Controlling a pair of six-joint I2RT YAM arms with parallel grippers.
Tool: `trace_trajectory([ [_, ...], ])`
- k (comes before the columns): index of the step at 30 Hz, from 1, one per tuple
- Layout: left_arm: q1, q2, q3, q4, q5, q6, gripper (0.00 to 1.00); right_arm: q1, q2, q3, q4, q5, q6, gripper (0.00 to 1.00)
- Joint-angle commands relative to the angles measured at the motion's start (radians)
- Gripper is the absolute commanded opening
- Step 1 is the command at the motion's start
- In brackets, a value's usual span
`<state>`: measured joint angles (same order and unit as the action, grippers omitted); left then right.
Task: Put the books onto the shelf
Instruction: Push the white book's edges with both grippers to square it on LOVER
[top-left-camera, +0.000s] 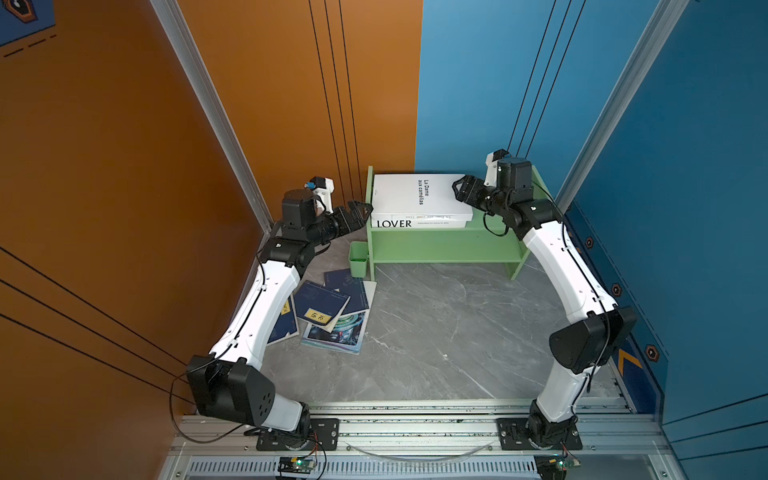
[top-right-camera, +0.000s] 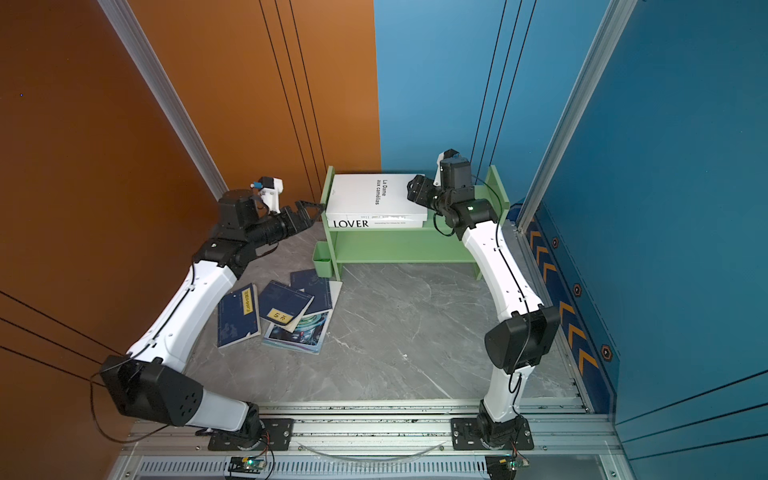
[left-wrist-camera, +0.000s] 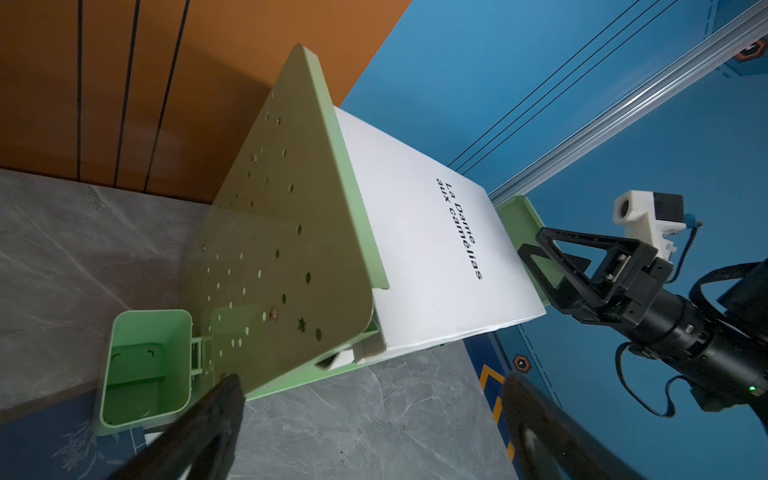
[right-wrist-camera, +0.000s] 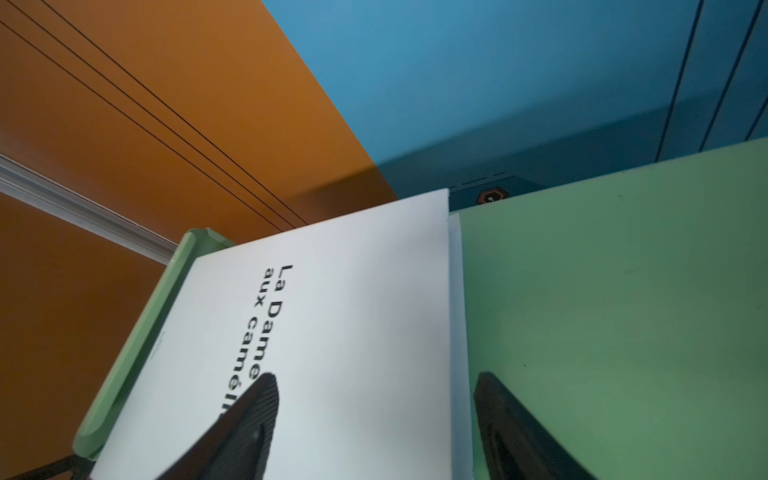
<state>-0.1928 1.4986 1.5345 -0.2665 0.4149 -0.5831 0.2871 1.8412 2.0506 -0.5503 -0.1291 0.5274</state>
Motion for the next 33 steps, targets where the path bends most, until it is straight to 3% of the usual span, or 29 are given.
trace_trajectory([
  [1,-0.035,0.052,0.073,-0.029,-0.104,0.054,0.98,0.006,0.010,0.029,-0.050,0.048,-0.024,0.77],
  [14,-0.109,0.161,0.136,-0.046,-0.259,0.042,1.00,0.032,0.060,0.078,-0.027,0.013,-0.038,0.64],
  [33,-0.113,0.173,0.153,-0.016,-0.236,0.029,0.99,0.046,0.121,0.146,-0.031,-0.022,-0.028,0.67],
])
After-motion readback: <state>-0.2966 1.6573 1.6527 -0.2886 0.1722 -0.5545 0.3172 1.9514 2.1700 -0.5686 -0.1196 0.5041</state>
